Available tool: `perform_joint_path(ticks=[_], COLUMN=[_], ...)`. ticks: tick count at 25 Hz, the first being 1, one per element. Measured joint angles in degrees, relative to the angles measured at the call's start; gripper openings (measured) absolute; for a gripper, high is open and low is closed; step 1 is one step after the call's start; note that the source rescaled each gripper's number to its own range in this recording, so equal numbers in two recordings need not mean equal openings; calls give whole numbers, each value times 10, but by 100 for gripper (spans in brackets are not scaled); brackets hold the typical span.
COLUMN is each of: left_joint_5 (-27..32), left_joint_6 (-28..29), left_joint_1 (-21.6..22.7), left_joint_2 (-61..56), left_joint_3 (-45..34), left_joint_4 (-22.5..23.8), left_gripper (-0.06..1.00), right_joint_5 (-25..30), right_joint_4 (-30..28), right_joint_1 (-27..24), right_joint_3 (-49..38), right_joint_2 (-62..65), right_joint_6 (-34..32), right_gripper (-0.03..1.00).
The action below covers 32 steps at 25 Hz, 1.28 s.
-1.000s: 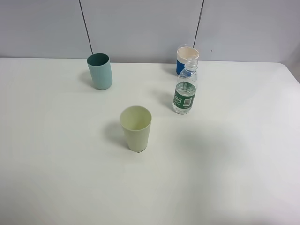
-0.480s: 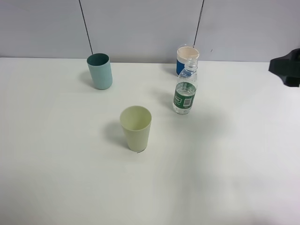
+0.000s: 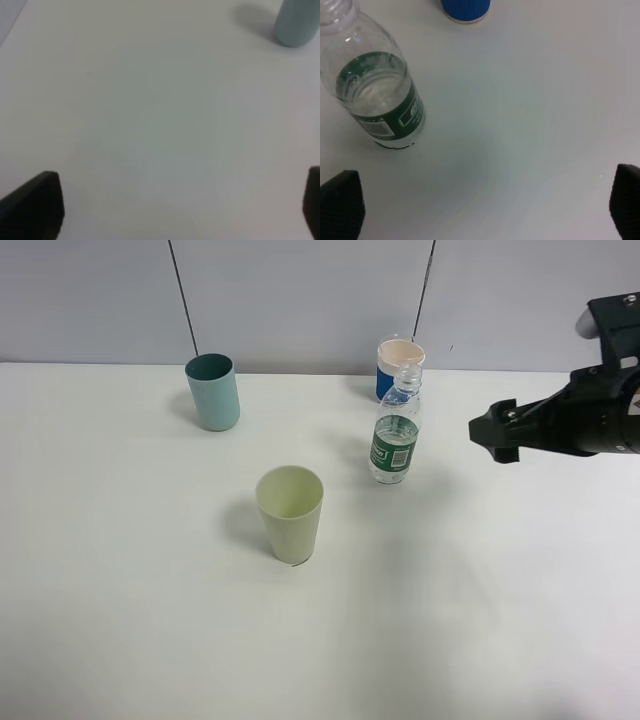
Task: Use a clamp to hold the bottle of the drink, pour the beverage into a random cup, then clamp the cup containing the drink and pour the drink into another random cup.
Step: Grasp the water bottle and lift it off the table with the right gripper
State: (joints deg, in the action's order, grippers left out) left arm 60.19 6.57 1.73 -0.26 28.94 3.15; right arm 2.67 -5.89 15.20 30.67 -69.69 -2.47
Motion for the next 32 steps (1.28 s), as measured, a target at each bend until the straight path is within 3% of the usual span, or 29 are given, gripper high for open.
perform_joint_path(ticks=[16,25,32], left_joint_5=[0,0,0], left_joint_6=[0,0,0], left_joint_1=[0,0,0], left_joint_2=[0,0,0], left_joint_3=[0,0,0], left_joint_4=[0,0,0], left_gripper=[90,90,90], right_joint_5=[-180,-290,-395], right_joint_4=[-89,-95,-95], right_joint_1=[11,11,11], right_joint_3=[1,1,2], right_joint_2=[-195,-286,-349], right_joint_6=[0,3,48], right_gripper=[100,100,100])
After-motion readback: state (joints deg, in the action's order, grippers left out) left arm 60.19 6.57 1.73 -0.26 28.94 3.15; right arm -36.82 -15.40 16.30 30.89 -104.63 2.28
